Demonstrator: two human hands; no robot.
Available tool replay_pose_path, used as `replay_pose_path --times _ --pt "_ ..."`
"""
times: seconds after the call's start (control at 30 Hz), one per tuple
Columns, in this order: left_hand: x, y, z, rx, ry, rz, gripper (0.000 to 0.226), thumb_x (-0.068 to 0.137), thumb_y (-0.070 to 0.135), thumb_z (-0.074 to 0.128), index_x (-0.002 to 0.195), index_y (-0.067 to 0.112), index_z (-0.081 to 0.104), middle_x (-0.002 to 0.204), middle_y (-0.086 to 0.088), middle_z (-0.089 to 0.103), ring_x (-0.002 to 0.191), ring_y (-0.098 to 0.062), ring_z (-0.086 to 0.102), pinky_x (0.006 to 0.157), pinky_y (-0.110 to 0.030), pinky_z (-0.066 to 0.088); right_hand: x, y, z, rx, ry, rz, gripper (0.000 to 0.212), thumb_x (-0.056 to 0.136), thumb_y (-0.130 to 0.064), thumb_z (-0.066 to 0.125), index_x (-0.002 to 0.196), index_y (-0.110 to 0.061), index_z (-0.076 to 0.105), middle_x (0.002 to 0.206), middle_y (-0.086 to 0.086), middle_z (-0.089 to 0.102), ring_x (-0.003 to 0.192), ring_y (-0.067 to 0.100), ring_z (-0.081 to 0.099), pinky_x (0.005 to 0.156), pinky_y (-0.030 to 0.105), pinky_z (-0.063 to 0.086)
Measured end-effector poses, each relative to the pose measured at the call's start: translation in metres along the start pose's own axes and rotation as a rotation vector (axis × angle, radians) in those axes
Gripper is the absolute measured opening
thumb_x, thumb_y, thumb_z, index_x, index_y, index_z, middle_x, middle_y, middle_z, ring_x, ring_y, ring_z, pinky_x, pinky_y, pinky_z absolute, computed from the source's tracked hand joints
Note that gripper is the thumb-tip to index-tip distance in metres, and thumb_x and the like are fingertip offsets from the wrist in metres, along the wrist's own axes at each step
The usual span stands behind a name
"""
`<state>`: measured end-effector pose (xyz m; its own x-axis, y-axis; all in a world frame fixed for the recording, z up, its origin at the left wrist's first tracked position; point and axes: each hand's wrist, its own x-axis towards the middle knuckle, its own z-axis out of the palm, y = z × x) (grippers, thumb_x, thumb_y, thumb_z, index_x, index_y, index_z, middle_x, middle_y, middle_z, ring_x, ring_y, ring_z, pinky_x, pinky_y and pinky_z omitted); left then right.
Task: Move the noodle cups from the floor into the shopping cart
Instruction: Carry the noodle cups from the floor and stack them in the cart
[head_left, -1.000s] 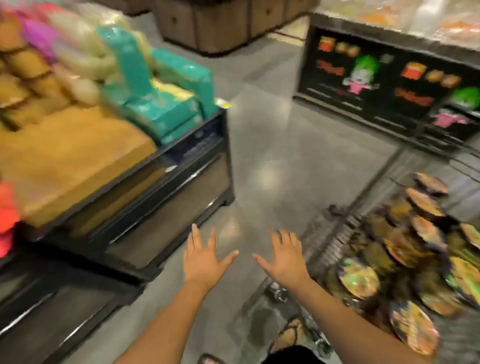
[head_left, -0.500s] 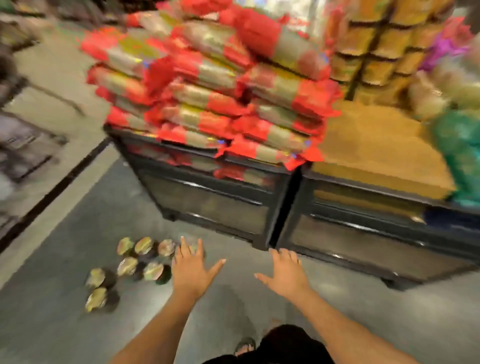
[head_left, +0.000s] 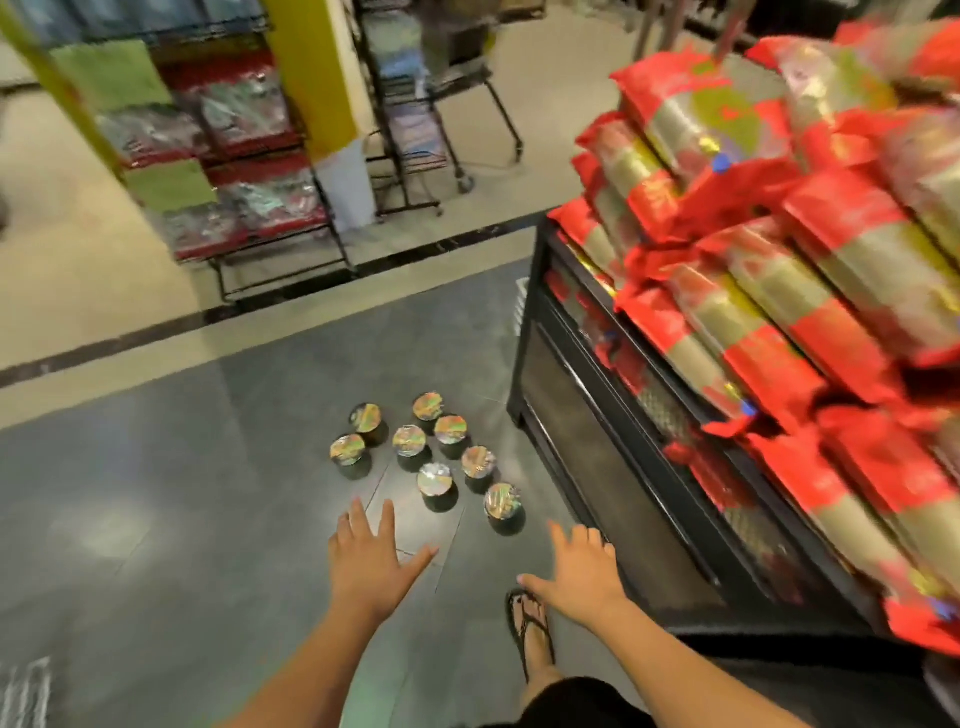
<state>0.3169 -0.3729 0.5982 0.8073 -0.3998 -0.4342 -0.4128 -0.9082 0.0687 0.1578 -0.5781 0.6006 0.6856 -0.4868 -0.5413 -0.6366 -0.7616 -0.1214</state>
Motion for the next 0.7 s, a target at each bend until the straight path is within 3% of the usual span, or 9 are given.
replay_pose_path --times 0.3,0.4,0.6,0.7 --pt "0.028 0.047 0.008 -0.099 -0.060 -0.207 0.099 0.079 0.085 0.027 0.156 0.026 0.004 0.161 -0.019 -0.003 0.148 -0.035 0.006 0.117 -0.044 0.017 0.089 0.050 -0.046 -0.116 -0.092 -0.127 0.086 0.082 -0.073 0.048 0.147 -0.022 0.025 0.144 0.012 0.036 0.133 0.031 0.032 0.106 0.043 0.030" --pt "0.041 0.059 0.010 -0.103 -0.082 -0.247 0.111 0.066 0.092 0.011 0.155 0.026 0.007 0.161 -0.019 -0.002 0.148 -0.035 0.006 0.117 -0.044 0.017 0.116 0.056 -0.050 -0.155 -0.132 -0.128 0.091 0.081 -0.074 0.047 0.150 -0.021 0.021 0.146 0.013 0.034 0.135 0.033 0.030 0.108 0.044 0.029" --pt "0.087 0.060 0.034 -0.125 -0.138 -0.286 0.099 0.079 0.085 0.025 0.156 0.026 0.005 0.160 -0.020 -0.007 0.148 -0.035 0.003 0.118 -0.045 0.013 0.172 0.050 -0.036 -0.179 -0.224 -0.104 0.097 0.081 -0.076 0.044 0.154 -0.021 0.011 0.153 0.016 0.028 0.139 0.033 0.026 0.111 0.044 0.028" --pt "0.119 0.056 0.051 -0.127 -0.149 -0.290 0.115 0.062 0.095 0.003 0.155 0.028 0.003 0.160 -0.019 -0.007 0.148 -0.035 0.004 0.118 -0.044 0.013 0.209 0.042 -0.019 -0.187 -0.253 -0.083 0.098 0.080 -0.077 0.045 0.153 -0.021 0.012 0.150 0.016 0.031 0.138 0.033 0.029 0.110 0.044 0.030"
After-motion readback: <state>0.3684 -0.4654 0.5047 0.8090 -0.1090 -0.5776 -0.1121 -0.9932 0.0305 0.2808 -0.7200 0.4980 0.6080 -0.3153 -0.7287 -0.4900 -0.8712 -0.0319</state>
